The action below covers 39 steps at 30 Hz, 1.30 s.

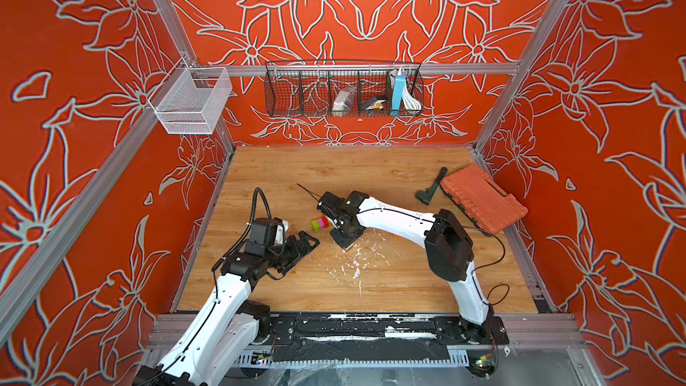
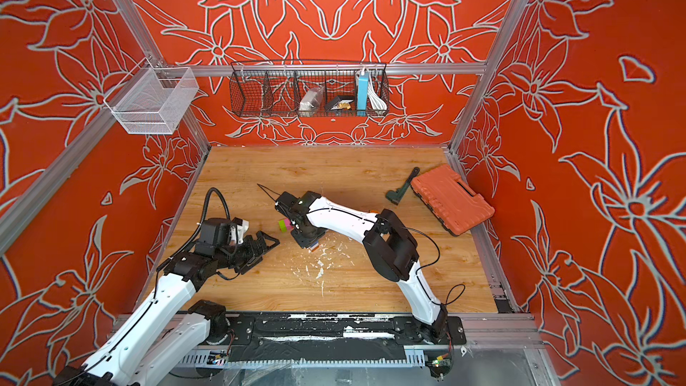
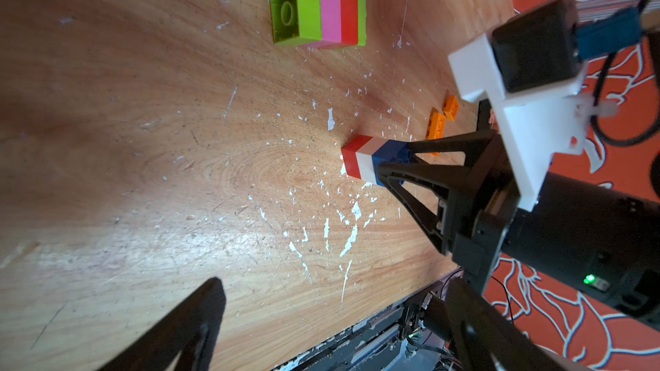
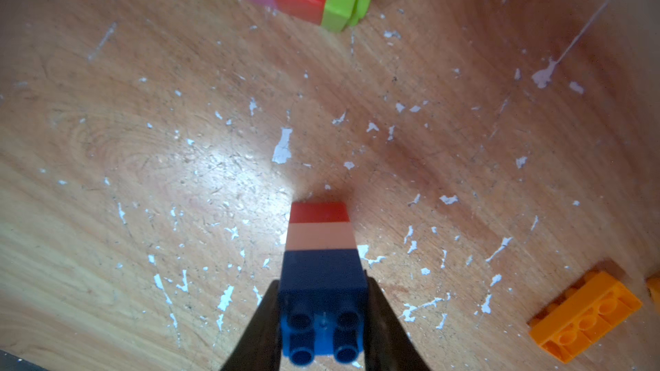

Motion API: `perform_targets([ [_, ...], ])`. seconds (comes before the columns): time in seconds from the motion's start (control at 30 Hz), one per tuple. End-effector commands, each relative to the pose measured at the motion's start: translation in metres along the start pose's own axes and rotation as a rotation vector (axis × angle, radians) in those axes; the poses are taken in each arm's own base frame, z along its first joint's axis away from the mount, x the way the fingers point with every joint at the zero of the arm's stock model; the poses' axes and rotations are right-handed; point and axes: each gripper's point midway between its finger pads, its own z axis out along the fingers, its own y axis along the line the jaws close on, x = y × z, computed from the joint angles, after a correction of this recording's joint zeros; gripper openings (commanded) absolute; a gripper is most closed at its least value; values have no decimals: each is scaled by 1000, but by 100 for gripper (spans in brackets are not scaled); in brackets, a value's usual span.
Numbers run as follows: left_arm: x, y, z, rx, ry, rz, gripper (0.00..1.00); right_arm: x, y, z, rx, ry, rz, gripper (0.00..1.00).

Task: Assemble the letter r with lego
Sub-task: Assemble the lego brick with the lego brick, then move the lego brick at the center of the board.

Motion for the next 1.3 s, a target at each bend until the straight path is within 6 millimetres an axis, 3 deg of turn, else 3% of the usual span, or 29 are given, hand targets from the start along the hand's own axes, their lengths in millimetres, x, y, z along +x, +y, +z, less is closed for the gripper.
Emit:
perform_targets([
  [0.0, -5, -6, -7, 3, -22, 25, 97, 15, 11, 19, -24, 85, 16, 26],
  [0.1, -6, -6, -8, 0, -26, 27, 98, 14, 10, 13, -18, 71, 21, 52],
  [0.2, -7, -8, -11, -4, -33, 39, 98, 8, 9, -1, -24, 39, 31, 71],
  [0.27, -8, -9, -14, -13, -40, 52, 98, 4, 7, -12, -32, 15, 38, 81],
  [0.33, -10, -10, -18, -26, -48, 70, 98, -1, 5, -27, -45, -20, 50, 83],
  [0.47, -16, -20, -27, -35, -60, 136, 98, -4, -15, -58, -56, -119, 107, 84],
  [0.6, -21, -34, -27, -57, -57, 208, 98, 12, -66, -69, -10, -183, 240, 83],
  [0.77, -13, -59, -9, -112, -29, 350, 98, 54, -150, -49, 77, -111, 455, 79],
  [0.87, -4, -76, 11, -113, 27, 394, 98, 74, -177, -30, 83, -36, 519, 78],
  [1.03, 5, -94, 23, -80, 54, 417, 98, 83, -191, -8, 61, 15, 565, 76],
  [1.27, 11, -82, 20, -98, 59, 406, 98, 71, -182, 11, -20, 40, 570, 67],
])
